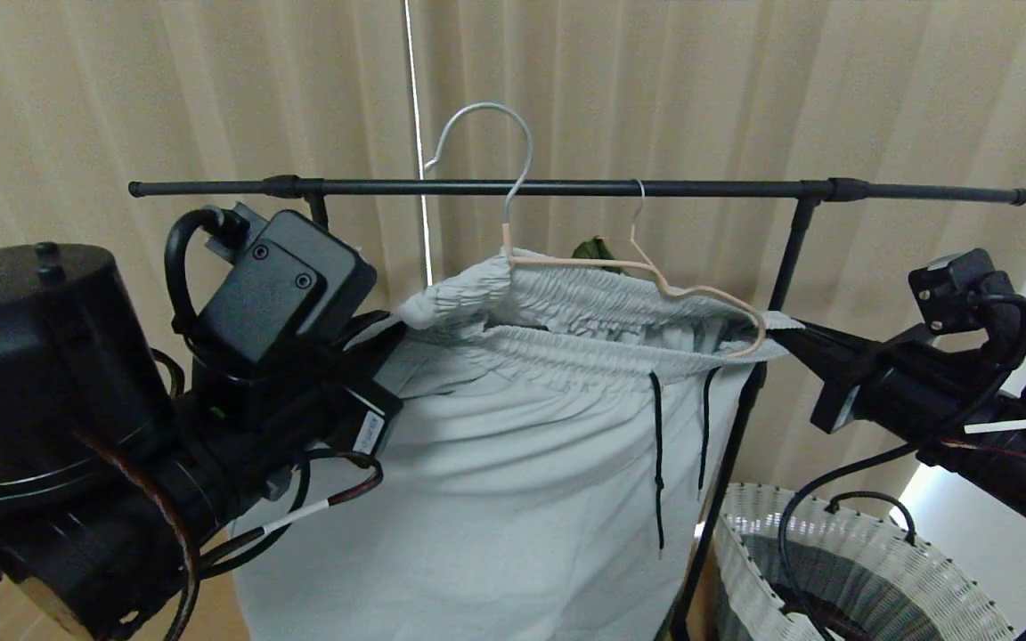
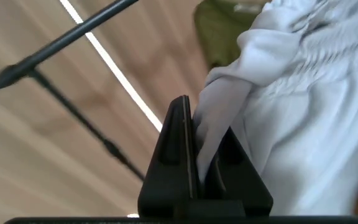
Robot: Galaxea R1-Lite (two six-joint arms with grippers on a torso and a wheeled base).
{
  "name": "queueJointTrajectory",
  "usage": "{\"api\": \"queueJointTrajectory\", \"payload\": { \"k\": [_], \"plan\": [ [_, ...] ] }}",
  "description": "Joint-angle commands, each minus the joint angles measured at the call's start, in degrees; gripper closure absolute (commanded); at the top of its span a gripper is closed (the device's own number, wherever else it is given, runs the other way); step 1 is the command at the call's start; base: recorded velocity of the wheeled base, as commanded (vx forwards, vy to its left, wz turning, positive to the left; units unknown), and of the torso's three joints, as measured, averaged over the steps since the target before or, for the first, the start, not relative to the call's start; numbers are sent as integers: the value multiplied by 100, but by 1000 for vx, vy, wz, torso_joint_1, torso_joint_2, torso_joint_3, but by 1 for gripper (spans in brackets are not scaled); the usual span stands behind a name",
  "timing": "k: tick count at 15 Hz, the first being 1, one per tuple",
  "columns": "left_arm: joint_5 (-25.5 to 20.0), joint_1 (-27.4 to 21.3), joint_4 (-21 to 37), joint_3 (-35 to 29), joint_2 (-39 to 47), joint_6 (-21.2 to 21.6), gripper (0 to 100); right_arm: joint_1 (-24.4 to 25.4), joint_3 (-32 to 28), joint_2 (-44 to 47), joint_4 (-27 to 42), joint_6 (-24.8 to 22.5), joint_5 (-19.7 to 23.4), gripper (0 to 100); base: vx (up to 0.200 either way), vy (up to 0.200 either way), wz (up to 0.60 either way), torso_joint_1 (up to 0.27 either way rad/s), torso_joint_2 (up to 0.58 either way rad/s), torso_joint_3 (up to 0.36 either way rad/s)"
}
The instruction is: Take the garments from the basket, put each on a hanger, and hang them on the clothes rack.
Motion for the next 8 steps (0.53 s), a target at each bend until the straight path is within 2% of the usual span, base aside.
{"api": "queueJointTrajectory", "payload": {
  "k": [1, 2, 8],
  "plan": [
    [19, 233, -124, 221, 17, 216, 100, -13, 9, -14, -6, -2, -5, 100, 0, 0, 0, 0, 0, 0],
    [19, 268, -141, 274, 17, 374, 100, -4, 0, -41, -6, -11, 4, 100, 0, 0, 0, 0, 0, 0],
    [1, 312, -150, 766, -186, 559, 100, -22, -176, -14, 38, -37, -14, 100, 0, 0, 0, 0, 0, 0]
  ]
}}
